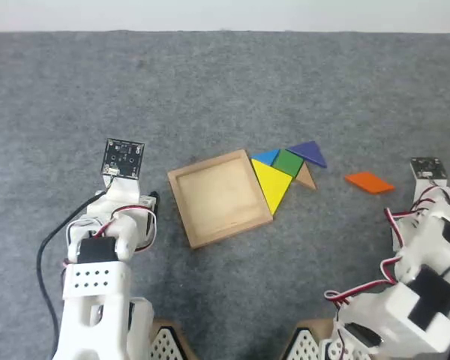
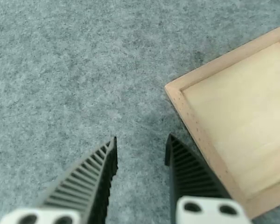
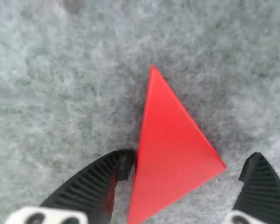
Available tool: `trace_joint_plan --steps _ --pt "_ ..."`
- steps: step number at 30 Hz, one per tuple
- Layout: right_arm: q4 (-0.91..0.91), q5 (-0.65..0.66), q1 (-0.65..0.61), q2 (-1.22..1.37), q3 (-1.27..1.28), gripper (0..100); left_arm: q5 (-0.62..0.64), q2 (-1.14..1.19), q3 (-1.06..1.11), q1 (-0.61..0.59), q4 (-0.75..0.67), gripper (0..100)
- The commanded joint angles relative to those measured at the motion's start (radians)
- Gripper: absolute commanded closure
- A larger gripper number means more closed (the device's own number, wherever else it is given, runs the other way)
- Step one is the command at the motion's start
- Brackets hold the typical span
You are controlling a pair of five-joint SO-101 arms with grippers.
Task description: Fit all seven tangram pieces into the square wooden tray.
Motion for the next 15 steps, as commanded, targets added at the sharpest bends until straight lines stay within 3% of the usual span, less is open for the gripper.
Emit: trace_joint_plan --steps 1,9,15 --pt "-0.061 0.0 -0.031 0.077 -0.044 62.3 -0.008 0.003 -0.008 0.002 -0.021 83" --pt "-0.062 -0.009 -0.019 0.096 -0.04 80.2 -0.008 0.003 -0.008 0.002 -0.021 83" --pt "-0.061 -0.049 0.002 0.085 -0.044 81.6 -0.008 0.003 -0.008 0.002 -0.021 83"
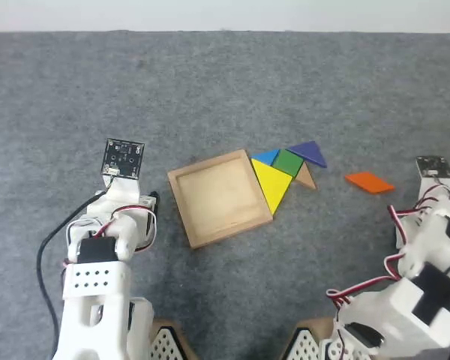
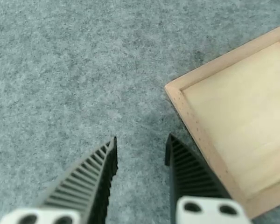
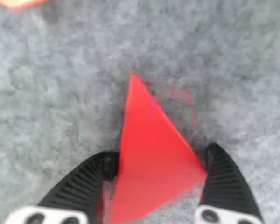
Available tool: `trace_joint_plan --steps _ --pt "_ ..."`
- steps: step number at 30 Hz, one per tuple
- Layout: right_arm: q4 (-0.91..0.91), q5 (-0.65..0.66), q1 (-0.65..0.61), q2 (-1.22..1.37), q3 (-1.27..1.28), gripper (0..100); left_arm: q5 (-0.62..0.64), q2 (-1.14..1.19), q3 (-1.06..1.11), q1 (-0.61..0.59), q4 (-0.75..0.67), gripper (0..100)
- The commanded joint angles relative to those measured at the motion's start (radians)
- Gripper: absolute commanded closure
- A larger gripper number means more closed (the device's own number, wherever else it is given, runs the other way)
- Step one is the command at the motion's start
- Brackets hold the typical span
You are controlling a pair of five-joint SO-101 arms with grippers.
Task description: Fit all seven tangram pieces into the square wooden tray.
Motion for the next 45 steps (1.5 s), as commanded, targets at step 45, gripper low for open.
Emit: trace_joint_plan --steps 45 --pt "0.171 -0.856 0.09 -0.536 0.275 64.8 -0.008 0.003 -0.008 0.006 -0.02 83"
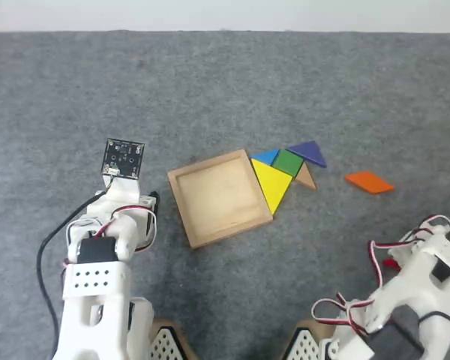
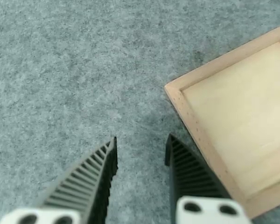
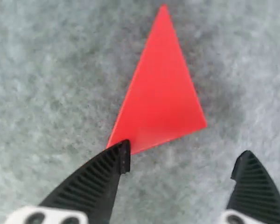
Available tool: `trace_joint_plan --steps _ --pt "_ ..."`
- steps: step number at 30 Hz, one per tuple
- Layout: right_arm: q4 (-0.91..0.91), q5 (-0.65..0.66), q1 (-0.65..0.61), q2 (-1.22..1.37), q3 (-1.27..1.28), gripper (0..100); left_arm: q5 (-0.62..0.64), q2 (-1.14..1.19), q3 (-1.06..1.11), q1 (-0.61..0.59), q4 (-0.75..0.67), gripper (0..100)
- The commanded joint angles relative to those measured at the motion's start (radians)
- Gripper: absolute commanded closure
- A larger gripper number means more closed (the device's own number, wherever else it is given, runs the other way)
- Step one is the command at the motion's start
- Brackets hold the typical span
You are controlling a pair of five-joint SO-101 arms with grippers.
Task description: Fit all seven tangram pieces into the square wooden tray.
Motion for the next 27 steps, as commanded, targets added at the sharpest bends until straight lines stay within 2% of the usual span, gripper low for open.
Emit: trace_joint_plan --steps 1,6,16,24,27 --pt "0.019 -0.114 -0.016 -0.031 -0.058 64.8 -0.008 0.003 -0.008 0.006 -0.02 83" --pt "0.019 -0.19 -0.016 -0.031 -0.095 64.8 -0.008 0.003 -0.008 0.006 -0.02 83" --pt "-0.038 -0.229 -0.065 -0.016 -0.167 64.8 -0.008 0.003 -0.008 0.006 -0.02 83" --pt "-0.074 -0.19 -0.073 0.263 -0.222 64.8 -0.008 0.003 -0.008 0.006 -0.02 83" --pt "-0.024 -0.186 -0.071 0.361 -0.304 64.8 -0.008 0.003 -0.008 0.006 -0.021 83"
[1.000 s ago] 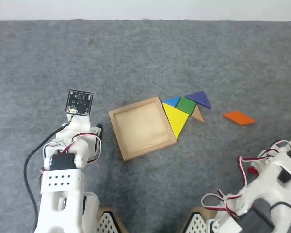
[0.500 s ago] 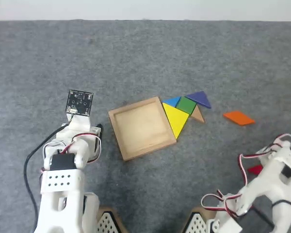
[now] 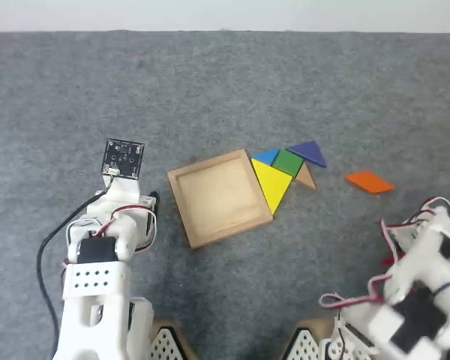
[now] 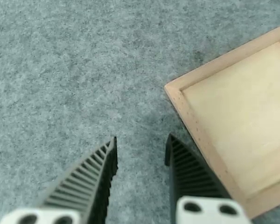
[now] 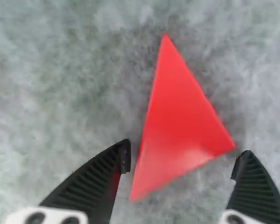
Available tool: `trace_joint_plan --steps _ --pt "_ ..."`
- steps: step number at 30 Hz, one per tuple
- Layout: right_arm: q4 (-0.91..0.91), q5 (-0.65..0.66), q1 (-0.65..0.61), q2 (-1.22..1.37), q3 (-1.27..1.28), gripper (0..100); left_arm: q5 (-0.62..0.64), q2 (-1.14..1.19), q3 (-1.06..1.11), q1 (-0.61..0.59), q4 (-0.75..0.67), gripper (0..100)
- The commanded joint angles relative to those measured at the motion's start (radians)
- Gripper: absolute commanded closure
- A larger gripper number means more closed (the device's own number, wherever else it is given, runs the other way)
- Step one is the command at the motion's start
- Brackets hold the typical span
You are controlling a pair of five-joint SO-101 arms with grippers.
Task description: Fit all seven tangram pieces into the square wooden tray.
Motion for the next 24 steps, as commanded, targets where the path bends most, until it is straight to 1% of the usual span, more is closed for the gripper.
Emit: trace_joint_plan --steps 1,6,11,12,16,18,20,24 --pt "0.05 0.023 -0.002 0.076 -0.132 64.8 -0.008 0.003 -0.008 0.006 -0.021 83" --pt "0.064 0.021 0.025 0.137 -0.204 64.8 -0.008 0.003 -0.008 0.005 -0.021 83" --pt "0.01 0.025 0.044 0.156 -0.203 65.4 -0.008 0.005 -0.008 0.006 -0.023 83" --pt "0.012 0.025 0.044 0.16 -0.203 67.1 -0.008 0.005 -0.007 0.006 -0.023 83" --pt "0.012 0.026 0.041 0.162 -0.204 81.4 -0.008 0.006 -0.007 0.005 -0.023 83" --pt "0.012 0.026 0.039 0.157 -0.207 86.4 -0.008 0.006 -0.007 0.005 -0.023 83" --pt "0.007 0.029 0.039 0.157 -0.21 87.1 -0.008 0.005 -0.007 0.005 -0.023 83" --pt "0.01 0.094 0.038 0.156 -0.238 87.4 -0.008 0.003 -0.007 0.005 -0.023 83"
